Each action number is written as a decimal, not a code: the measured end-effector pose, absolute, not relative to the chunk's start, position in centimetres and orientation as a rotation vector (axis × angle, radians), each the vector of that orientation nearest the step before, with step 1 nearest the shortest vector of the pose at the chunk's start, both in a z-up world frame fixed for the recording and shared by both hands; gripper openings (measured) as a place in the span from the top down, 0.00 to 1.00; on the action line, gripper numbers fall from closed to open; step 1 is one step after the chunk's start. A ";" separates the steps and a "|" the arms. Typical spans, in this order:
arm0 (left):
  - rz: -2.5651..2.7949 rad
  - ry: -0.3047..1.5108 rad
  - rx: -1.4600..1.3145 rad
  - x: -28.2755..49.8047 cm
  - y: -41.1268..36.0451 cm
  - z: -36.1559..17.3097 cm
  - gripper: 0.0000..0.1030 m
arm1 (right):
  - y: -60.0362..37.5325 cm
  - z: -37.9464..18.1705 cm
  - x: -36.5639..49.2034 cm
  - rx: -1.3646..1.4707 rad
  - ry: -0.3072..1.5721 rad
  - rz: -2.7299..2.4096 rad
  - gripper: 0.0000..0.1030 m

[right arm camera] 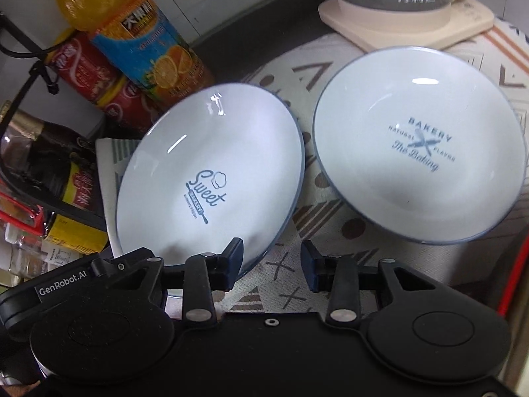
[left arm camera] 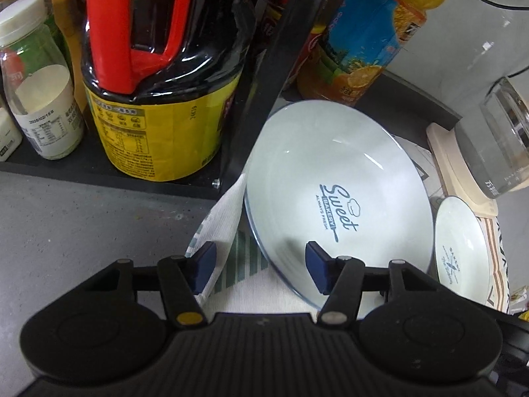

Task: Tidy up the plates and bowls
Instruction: 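Grasp the 'Sweet' plate rim with both tools and lift it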

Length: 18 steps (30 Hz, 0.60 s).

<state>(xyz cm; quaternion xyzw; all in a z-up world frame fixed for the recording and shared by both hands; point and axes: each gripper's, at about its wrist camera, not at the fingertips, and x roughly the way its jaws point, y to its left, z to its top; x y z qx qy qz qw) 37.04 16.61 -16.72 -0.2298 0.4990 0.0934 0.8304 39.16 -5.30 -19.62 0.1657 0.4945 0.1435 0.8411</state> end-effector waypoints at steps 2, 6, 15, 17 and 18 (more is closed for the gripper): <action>0.204 1.057 -0.487 37.3 16.5 -16.9 0.47 | -5.0 -20.0 39.4 0.358 1.047 0.304 0.68; 0.204 1.049 -0.502 37.2 16.7 -16.3 0.58 | -4.5 -20.5 40.1 0.362 1.056 0.297 0.73; 0.218 1.017 -0.526 36.1 17.6 -14.7 0.62 | -4.5 -20.7 40.6 0.373 1.046 0.304 0.83; 0.215 1.010 -0.528 36.0 17.7 -14.4 0.62 | -4.8 -20.7 40.3 0.386 1.039 0.304 0.84; 0.215 1.007 -0.532 35.9 17.7 -14.3 0.63 | -4.9 -20.7 40.2 0.388 1.037 0.302 0.84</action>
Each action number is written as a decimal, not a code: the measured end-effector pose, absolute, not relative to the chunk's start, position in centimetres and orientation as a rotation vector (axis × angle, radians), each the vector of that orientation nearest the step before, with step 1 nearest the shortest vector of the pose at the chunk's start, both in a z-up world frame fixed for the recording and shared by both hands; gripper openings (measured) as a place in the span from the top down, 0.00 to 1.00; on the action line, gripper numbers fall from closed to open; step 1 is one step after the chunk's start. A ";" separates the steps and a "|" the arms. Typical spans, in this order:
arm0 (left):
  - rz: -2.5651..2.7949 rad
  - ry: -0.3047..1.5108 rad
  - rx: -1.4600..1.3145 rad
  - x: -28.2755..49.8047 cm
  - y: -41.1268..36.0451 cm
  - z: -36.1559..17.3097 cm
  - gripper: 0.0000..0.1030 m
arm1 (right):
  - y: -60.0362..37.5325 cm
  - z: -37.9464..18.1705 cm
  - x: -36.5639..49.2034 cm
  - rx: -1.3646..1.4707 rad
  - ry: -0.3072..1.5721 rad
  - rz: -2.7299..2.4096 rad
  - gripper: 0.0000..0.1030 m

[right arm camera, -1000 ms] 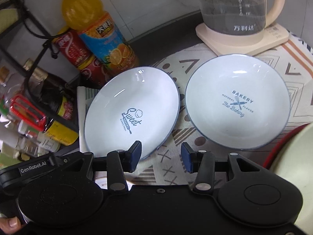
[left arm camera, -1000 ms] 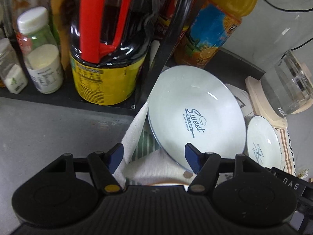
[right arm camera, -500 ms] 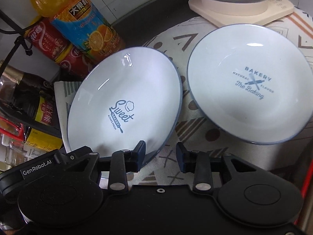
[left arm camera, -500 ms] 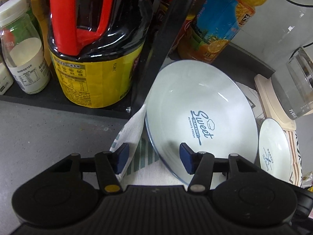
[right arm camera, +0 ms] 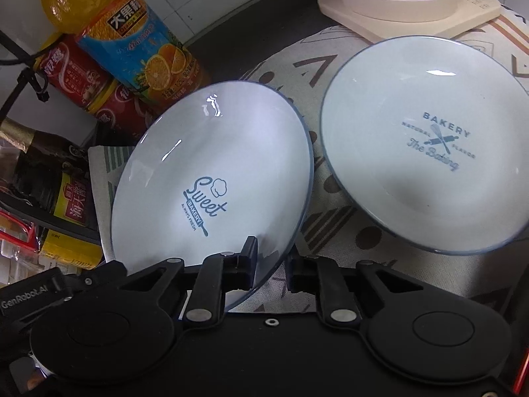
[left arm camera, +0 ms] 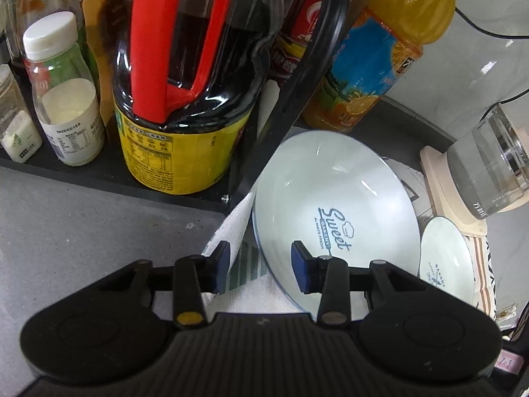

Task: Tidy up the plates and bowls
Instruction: 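Grasp the 'Sweet' plate rim with both tools and lift it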

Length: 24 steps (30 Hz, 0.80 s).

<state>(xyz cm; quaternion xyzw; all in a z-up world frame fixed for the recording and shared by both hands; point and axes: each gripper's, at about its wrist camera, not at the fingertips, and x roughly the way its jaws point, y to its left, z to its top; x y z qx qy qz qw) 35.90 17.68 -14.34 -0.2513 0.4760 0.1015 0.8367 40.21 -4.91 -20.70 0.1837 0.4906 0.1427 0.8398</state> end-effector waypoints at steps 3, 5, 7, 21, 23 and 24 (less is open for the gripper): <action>0.207 1.003 -0.537 35.6 17.7 -14.0 0.64 | -5.1 -20.6 39.8 0.386 1.037 0.302 0.85; 0.208 1.009 -0.545 35.2 18.1 -14.0 0.64 | -5.2 -20.5 39.8 0.389 1.043 0.306 0.85; 0.209 1.027 -0.566 35.1 18.0 -14.3 0.66 | -5.4 -20.5 39.6 0.391 1.048 0.306 0.85; 0.181 1.106 -0.649 36.8 17.7 -17.4 0.78 | -5.8 -20.3 39.2 0.409 1.067 0.298 0.84; 0.173 1.109 -0.653 37.1 17.4 -17.7 0.81 | -5.9 -20.4 39.3 0.414 1.072 0.299 0.84; 0.170 1.110 -0.656 37.2 17.4 -17.9 0.82 | -5.9 -20.4 39.3 0.415 1.073 0.298 0.84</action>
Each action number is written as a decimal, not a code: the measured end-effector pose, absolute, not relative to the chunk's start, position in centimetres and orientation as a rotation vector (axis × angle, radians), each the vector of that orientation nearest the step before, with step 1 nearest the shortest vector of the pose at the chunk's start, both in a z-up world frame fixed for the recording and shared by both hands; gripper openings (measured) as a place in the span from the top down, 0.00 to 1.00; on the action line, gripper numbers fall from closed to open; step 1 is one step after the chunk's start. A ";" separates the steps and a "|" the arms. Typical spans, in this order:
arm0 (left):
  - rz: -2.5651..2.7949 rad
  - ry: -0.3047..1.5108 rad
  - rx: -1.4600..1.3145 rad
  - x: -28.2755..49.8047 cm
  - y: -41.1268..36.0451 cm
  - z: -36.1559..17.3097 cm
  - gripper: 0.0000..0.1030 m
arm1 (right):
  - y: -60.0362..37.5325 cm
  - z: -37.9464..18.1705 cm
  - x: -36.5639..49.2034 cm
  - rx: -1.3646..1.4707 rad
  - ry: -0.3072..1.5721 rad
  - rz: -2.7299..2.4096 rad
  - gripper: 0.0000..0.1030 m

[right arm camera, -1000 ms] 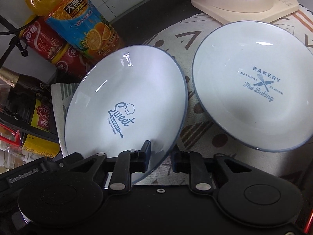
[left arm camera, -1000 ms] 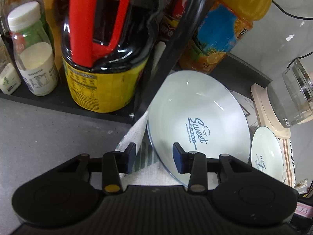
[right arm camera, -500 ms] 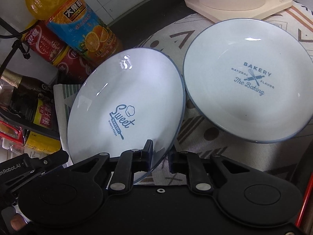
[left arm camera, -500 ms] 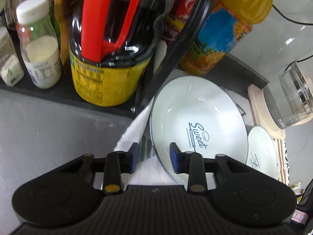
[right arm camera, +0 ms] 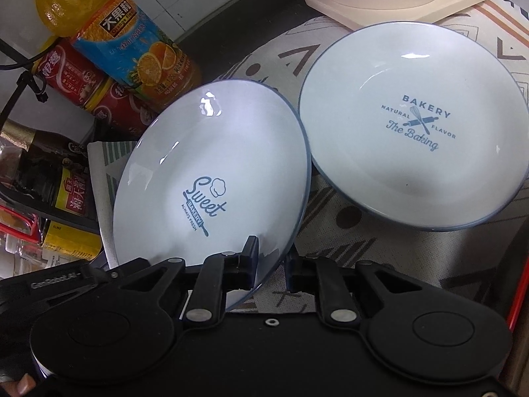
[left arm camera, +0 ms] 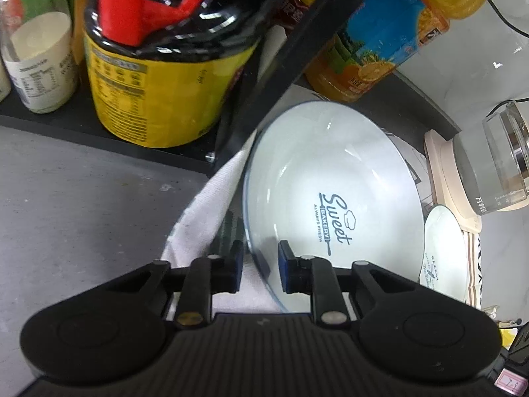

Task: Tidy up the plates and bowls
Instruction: 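Grasp the 'Sweet' plate rim with both tools and lift it, then carry the held 'Sweet' plate over the orange-rimmed white plate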

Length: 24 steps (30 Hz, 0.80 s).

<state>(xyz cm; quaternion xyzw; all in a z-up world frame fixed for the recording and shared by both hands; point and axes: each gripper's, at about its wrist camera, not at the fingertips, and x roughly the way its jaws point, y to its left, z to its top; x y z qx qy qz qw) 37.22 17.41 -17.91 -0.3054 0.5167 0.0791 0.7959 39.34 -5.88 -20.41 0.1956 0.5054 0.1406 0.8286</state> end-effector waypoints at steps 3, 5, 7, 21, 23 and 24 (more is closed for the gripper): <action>0.173 1.111 -0.654 37.5 17.1 -18.5 0.83 | -5.7 -20.4 39.4 0.406 1.075 0.295 0.83; 0.171 1.102 -0.645 37.6 16.9 -18.5 0.85 | -5.6 -20.4 39.5 0.400 1.075 0.293 0.83; 0.170 1.098 -0.633 37.5 16.7 -18.5 0.85 | -5.5 -20.4 39.6 0.392 1.071 0.295 0.83; 0.161 1.028 -0.594 36.2 16.1 -15.6 0.88 | -5.4 -17.3 38.3 0.328 0.972 0.311 0.85; 0.169 1.024 -0.592 35.7 15.9 -15.4 0.88 | -5.6 -17.1 38.1 0.329 0.968 0.314 0.85; 0.174 1.022 -0.593 35.5 15.7 -15.2 0.88 | -5.7 -17.0 38.0 0.326 0.965 0.316 0.85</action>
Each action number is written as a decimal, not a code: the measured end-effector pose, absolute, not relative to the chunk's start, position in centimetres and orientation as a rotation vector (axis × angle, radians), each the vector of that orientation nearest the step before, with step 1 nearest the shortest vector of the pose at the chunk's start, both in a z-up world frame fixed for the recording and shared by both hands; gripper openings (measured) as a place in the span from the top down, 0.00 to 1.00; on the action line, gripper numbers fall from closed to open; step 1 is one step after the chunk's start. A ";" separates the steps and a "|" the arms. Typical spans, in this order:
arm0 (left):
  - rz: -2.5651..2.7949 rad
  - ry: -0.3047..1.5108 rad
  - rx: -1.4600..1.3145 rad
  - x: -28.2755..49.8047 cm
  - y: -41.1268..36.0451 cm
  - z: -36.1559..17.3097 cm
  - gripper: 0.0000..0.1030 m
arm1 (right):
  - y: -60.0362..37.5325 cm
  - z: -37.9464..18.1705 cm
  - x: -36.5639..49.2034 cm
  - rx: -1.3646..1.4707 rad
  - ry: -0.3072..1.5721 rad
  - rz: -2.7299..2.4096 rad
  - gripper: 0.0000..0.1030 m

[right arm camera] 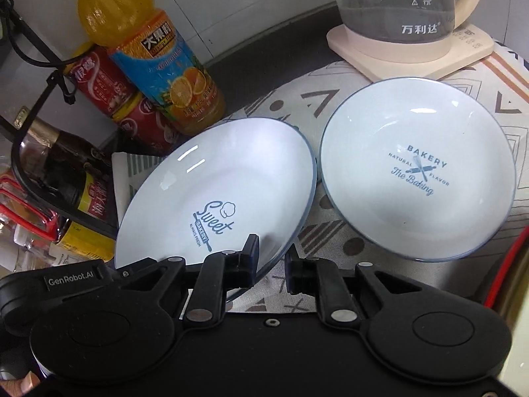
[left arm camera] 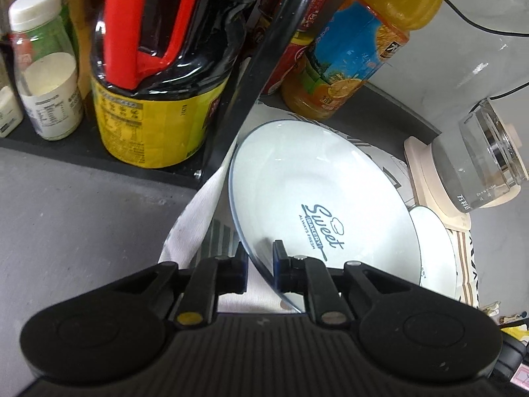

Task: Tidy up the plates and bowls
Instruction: 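Carry the held 'Sweet' plate over the orange-rimmed white plate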

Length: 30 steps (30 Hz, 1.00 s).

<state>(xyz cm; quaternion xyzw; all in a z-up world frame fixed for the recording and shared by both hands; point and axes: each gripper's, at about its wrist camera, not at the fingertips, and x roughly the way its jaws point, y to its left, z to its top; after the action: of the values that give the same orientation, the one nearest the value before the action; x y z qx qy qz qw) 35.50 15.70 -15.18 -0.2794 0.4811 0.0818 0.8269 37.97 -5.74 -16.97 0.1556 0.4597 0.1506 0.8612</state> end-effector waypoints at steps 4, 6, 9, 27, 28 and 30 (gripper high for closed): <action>0.183 1.008 -0.597 34.3 15.4 -14.5 0.88 | -5.9 -16.6 37.2 0.311 0.951 0.334 0.85; 0.191 1.001 -0.603 33.7 15.2 -14.1 0.88 | -6.0 -16.4 36.9 0.309 0.949 0.342 0.85; 0.204 0.990 -0.612 32.8 14.8 -13.6 0.88 | -6.3 -16.0 36.3 0.294 0.942 0.361 0.85; 0.340 0.931 -0.630 25.2 11.8 -11.5 0.87 | -9.0 -14.5 32.5 0.227 0.913 0.505 0.85; 0.349 0.929 -0.635 24.8 11.7 -11.5 0.87 | -9.1 -14.4 32.3 0.224 0.911 0.514 0.85; 0.364 0.925 -0.640 24.0 11.4 -11.3 0.87 | -9.4 -14.4 31.9 0.221 0.910 0.532 0.85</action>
<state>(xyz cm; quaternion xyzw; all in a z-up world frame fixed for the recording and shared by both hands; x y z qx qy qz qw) 24.02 11.36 -11.35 -0.3018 0.4359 0.1714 0.8304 31.89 -9.37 -14.37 0.1054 0.4331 0.2531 0.8586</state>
